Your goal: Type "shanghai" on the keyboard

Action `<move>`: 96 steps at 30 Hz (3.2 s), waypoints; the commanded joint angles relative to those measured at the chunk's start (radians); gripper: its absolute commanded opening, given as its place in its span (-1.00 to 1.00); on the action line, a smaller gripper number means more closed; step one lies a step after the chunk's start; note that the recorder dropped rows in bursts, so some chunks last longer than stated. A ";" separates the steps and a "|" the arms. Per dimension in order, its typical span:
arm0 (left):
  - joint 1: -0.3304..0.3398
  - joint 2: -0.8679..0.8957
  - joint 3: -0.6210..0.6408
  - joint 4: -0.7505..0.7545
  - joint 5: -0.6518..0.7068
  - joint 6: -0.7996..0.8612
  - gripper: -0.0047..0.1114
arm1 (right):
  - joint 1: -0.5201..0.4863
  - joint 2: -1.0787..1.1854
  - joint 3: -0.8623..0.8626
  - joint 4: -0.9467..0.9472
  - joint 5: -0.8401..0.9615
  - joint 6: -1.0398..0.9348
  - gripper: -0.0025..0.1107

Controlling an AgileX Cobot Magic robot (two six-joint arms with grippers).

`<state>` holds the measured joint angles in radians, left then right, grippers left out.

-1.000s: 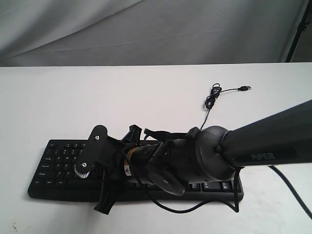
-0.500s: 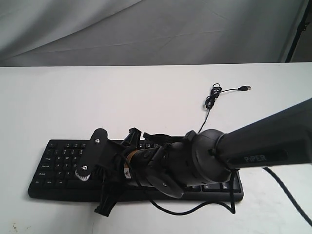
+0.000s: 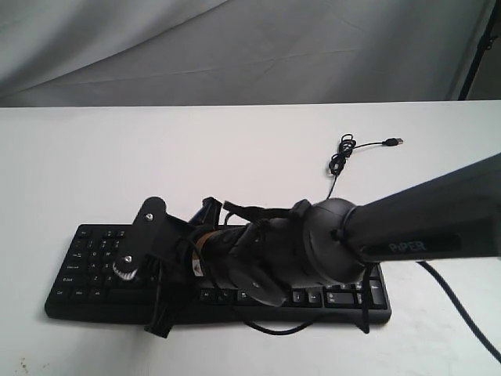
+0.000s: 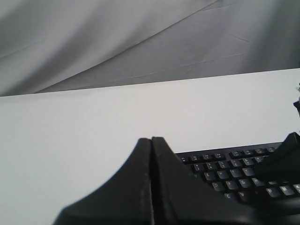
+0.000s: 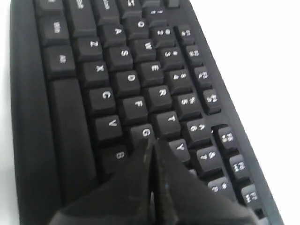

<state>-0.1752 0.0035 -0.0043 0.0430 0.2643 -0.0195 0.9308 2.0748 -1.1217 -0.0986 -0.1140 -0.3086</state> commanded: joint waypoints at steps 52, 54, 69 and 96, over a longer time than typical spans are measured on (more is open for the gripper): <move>-0.004 -0.003 0.004 0.005 -0.003 -0.003 -0.92 | 0.007 0.076 -0.090 -0.014 0.013 -0.006 -0.96; -0.004 -0.003 0.004 0.005 -0.003 -0.003 -0.92 | 0.007 0.085 -0.090 -0.014 0.013 -0.006 -0.96; -0.004 -0.003 0.004 0.005 -0.003 -0.003 -0.92 | 0.001 0.026 -0.090 -0.014 0.044 -0.008 -0.96; -0.004 -0.003 0.004 0.005 -0.003 -0.003 -0.92 | -0.013 0.043 -0.084 -0.015 0.101 -0.009 -0.96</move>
<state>-0.1752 0.0035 -0.0043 0.0430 0.2643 -0.0195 0.9252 2.1170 -1.2061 -0.1111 0.0000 -0.3127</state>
